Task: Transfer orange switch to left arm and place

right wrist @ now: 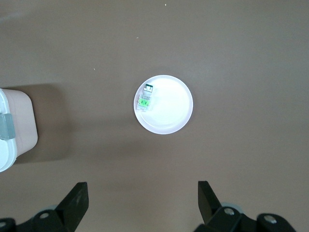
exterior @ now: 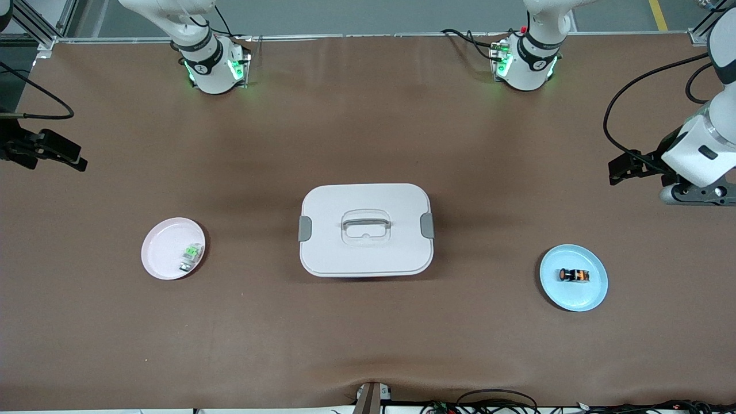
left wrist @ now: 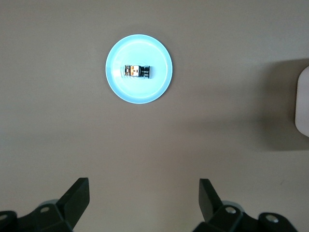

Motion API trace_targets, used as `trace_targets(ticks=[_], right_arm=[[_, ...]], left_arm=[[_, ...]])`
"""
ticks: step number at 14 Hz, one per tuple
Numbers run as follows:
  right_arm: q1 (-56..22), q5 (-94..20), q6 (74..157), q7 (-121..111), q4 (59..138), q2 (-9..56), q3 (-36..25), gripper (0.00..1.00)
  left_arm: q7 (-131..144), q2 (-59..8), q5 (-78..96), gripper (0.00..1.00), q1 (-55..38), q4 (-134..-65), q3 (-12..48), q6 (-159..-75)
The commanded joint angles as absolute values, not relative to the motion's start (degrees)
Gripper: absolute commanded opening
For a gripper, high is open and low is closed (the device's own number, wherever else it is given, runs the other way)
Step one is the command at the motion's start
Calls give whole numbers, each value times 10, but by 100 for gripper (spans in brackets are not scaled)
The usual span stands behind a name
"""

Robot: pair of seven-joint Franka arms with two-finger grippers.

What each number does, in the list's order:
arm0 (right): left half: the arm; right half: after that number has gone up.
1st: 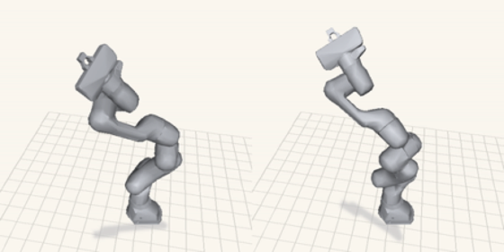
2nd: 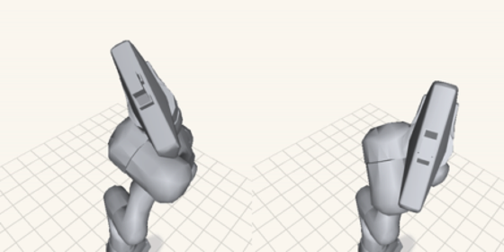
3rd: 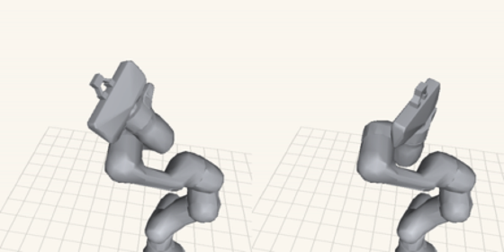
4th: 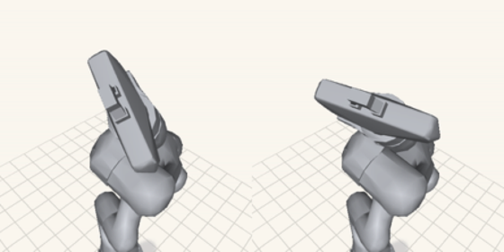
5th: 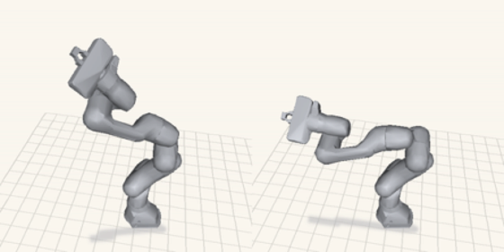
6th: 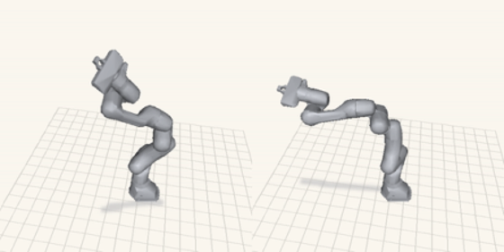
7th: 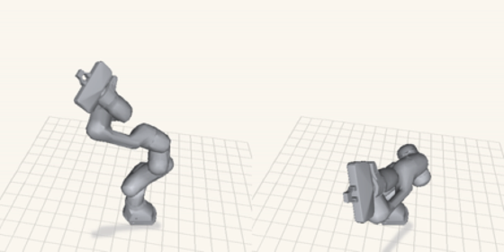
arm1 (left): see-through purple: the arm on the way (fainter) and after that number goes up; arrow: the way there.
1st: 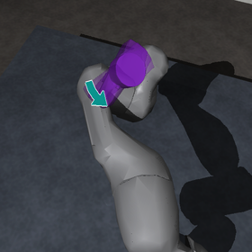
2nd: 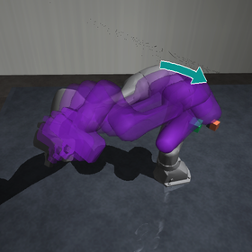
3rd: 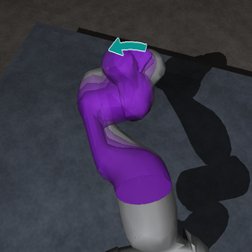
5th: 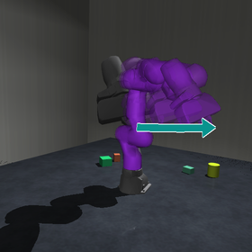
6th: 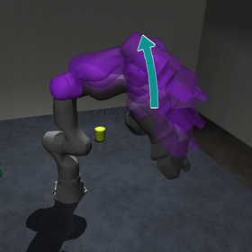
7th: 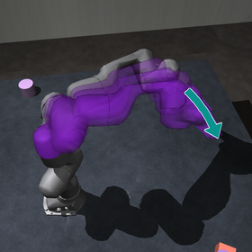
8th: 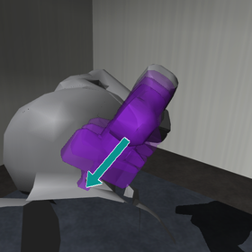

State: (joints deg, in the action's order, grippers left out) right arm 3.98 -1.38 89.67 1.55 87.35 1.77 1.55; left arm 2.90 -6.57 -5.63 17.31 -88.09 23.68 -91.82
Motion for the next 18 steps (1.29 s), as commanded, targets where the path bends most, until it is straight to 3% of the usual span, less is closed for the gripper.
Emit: trace_targets(ticks=[1,11,18], right_arm=[[47,-17,912,3,911,-13,18,100],[47,-15,913,3,906,-11,18,100],[47,-15,915,3,906,-11,18,100]], left_arm=[[30,-55,-52,100,175,-865,236,-897],[35,-19,-51,100,175,-857,229,-869],[33,20,-26,100,29,-901,78,-870]])
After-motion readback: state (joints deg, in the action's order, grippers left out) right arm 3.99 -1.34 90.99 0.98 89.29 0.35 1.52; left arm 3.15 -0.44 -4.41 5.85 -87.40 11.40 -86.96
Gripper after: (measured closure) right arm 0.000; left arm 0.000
